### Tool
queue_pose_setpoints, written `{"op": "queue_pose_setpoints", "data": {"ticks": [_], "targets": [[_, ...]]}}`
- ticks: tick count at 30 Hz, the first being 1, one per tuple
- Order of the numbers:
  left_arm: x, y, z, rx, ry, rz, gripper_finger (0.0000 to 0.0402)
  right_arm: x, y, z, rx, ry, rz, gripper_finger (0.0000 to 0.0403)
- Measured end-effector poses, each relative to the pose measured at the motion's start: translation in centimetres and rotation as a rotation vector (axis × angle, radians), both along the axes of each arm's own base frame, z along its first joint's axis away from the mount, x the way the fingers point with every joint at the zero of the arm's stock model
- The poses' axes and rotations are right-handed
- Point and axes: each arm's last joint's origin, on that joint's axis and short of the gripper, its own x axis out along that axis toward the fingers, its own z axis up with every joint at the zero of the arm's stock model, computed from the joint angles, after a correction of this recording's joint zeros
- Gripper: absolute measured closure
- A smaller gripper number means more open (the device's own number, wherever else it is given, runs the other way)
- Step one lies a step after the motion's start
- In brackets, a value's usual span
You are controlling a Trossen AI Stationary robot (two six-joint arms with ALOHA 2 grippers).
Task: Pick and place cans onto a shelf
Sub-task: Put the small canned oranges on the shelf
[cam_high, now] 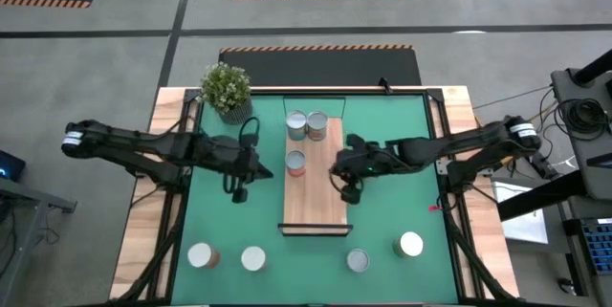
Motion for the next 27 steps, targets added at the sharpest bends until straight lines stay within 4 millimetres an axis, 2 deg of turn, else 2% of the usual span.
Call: {"op": "queue_pose_setpoints", "data": {"ticks": [4,7,14,21,27], "targets": [[-0.4,-1.0,1.0,0.0,-0.084,-0.053,0.0402,-2.1,1.6,0.7,0.095,0.054,-0.026,0.039],[-0.6,-1.3,1.6,-0.001,-0.128,-0.07,0.0402,-3.3,2.7,0.5,0.135,0.135,-0.047,0.039],[-0.8,-1.3,1.9,-0.023,-0.15,-0.06,0.0402,-5.7,3.9,-1.1,0.033,0.303,-0.157,0.039],[-0.7,-1.3,1.8,-0.024,-0.147,-0.061,0.0402,-7.4,2.9,-4.2,-0.065,0.312,-0.175,0.039],[-0.7,-1.3,1.8,-0.017,-0.147,-0.064,0.0402,-9.2,0.8,-6.6,-0.063,0.203,-0.203,0.039]]}}
